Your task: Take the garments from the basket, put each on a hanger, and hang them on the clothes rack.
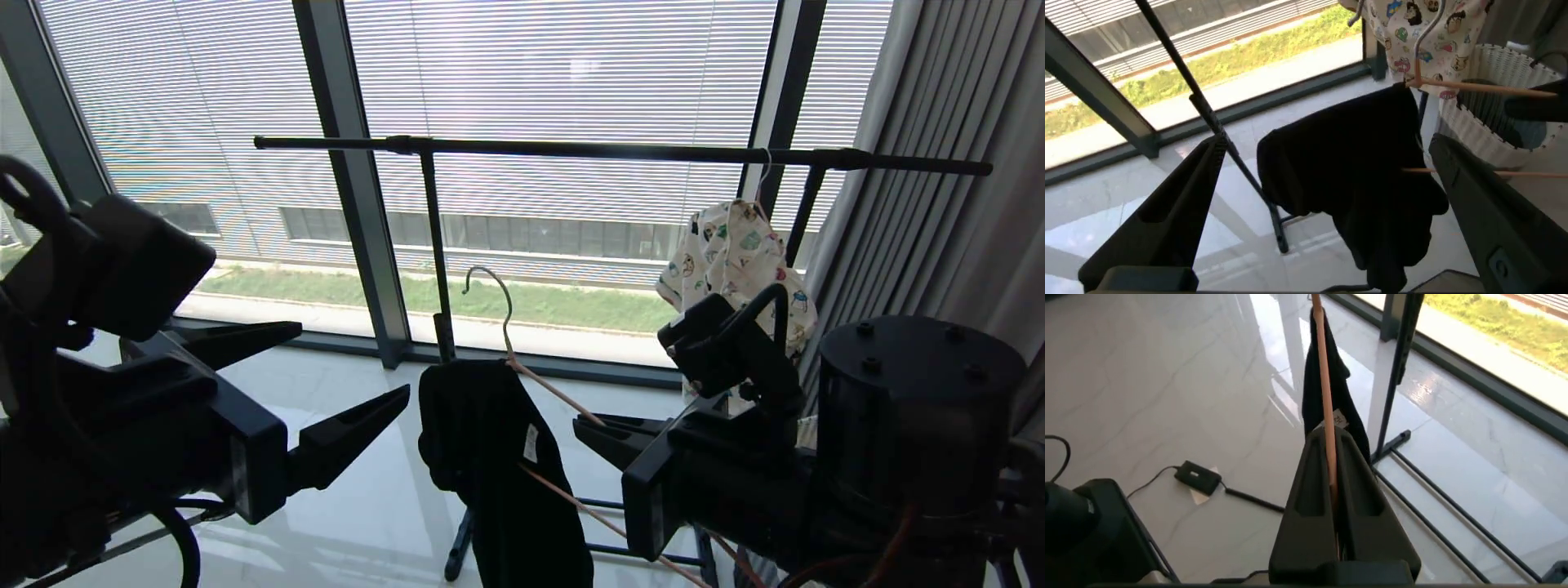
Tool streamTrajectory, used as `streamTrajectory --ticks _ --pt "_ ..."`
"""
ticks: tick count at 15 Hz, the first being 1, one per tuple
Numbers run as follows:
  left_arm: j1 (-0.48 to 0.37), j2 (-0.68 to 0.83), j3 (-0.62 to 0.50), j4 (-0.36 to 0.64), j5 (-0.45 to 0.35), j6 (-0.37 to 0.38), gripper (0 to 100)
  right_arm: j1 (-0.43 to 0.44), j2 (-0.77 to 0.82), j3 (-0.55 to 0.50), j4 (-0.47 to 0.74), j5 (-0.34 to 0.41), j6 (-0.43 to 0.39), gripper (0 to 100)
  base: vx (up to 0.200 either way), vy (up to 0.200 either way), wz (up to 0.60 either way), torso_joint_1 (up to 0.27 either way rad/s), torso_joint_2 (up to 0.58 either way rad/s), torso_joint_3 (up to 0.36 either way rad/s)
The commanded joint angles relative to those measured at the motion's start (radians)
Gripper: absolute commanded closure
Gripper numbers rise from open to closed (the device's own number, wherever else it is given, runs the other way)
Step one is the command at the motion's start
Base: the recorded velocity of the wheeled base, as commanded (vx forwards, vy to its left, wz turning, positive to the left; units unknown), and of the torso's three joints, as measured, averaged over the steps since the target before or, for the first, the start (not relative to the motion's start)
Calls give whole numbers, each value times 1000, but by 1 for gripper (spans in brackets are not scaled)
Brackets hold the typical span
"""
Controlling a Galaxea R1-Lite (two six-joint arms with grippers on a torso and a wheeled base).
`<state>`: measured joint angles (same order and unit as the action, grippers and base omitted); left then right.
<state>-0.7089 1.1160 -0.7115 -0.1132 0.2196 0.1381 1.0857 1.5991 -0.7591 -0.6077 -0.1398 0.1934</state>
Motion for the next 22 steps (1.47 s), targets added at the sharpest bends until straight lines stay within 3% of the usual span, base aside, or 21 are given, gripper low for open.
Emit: streamTrajectory --ticks 1,4,5,6,8,11,15,18,21,22 --pt "80 -110 104 -3 -100 3 0 -37 -59 31 -4 14 -32 100 0 0 0 0 0 0" --pt "217 -123 164 -5 -338 80 0 -101 -154 106 -32 183 -149 100 0 0 0 0 0 0" --pt "227 -122 175 -6 -387 103 0 -107 -169 119 -32 209 -169 100 0 0 0 0 0 0" --pt "235 -120 204 -6 -499 158 0 -107 -196 153 -32 252 -193 100 0 0 0 0 0 0" --pt "235 -117 268 -8 -628 265 0 -102 -202 182 -32 305 -242 100 0 0 0 0 0 0" --pt "238 -97 314 -39 -684 318 0 -93 -206 195 -30 356 -279 100 0 0 0 0 0 0" --pt "238 28 357 -286 -689 319 0 36 -219 225 -27 367 -298 100 0 0 0 0 0 0" --pt "236 31 392 -286 -744 371 0 79 -243 228 -18 364 -298 100 0 0 0 0 0 0" --pt "227 24 405 -287 -773 377 0 154 -289 227 48 362 -298 100 0 0 0 0 0 0" --pt "226 22 409 -287 -775 377 100 154 -294 225 48 362 -298 100 0 0 0 0 0 0"
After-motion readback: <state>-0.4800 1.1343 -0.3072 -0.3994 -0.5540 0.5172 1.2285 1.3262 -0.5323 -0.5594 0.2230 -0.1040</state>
